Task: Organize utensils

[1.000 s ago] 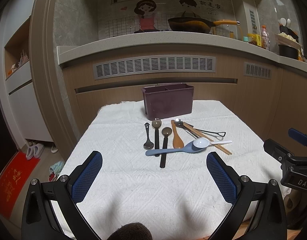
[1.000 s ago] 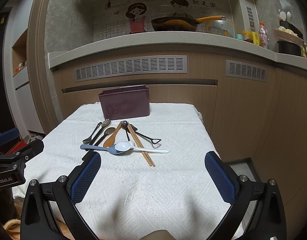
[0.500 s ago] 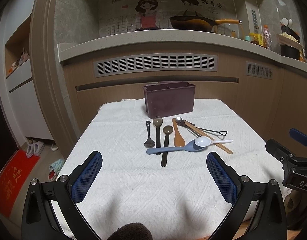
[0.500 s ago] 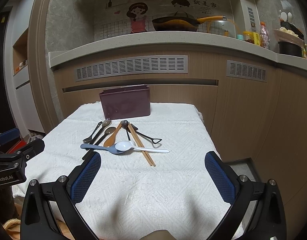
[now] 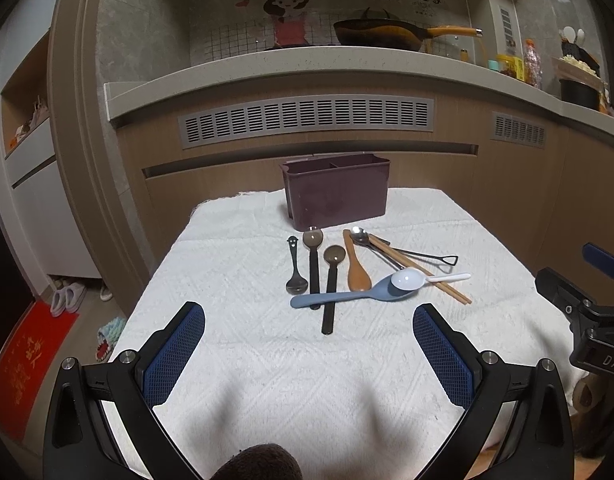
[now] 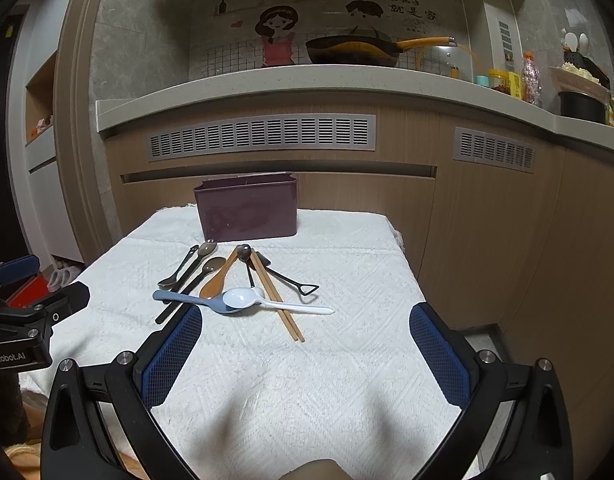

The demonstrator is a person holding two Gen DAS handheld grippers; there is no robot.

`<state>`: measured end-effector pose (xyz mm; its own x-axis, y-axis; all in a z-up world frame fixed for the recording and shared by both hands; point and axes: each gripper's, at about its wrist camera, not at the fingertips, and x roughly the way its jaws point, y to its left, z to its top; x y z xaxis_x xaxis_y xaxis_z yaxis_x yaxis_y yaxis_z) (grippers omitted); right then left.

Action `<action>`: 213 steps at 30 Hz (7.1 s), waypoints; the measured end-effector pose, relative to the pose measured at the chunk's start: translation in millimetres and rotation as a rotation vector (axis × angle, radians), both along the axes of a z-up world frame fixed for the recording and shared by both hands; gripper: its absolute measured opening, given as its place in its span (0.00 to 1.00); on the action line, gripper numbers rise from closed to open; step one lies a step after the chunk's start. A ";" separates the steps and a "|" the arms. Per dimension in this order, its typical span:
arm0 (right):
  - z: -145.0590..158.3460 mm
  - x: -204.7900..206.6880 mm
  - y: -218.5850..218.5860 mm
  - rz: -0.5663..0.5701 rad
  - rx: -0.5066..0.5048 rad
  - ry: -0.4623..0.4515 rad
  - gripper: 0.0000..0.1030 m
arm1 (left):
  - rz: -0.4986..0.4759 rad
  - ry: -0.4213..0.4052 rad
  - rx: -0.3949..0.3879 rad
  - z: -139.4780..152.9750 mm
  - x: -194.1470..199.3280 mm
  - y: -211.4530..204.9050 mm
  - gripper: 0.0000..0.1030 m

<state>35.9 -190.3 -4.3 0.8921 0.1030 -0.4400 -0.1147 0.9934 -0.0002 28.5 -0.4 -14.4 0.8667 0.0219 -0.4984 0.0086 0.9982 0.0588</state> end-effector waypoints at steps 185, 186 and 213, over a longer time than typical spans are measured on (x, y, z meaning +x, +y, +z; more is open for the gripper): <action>-44.8 238.5 -30.7 0.375 0.057 0.389 0.29 | -0.575 0.393 0.106 -71.0 204.9 -104.4 0.46; -45.0 237.4 -31.1 0.375 0.059 0.389 0.29 | -0.562 0.384 0.117 -72.7 203.6 -105.6 0.46; -1.9 170.3 0.5 0.433 0.059 0.305 0.29 | -0.324 0.022 -0.037 11.1 129.3 -44.4 0.22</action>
<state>206.2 -189.9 -6.2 0.5946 0.4657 -0.6554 -0.5003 0.8525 0.1518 157.8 -44.8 -3.3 0.8146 -0.2721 -0.5122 0.3273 0.9448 0.0186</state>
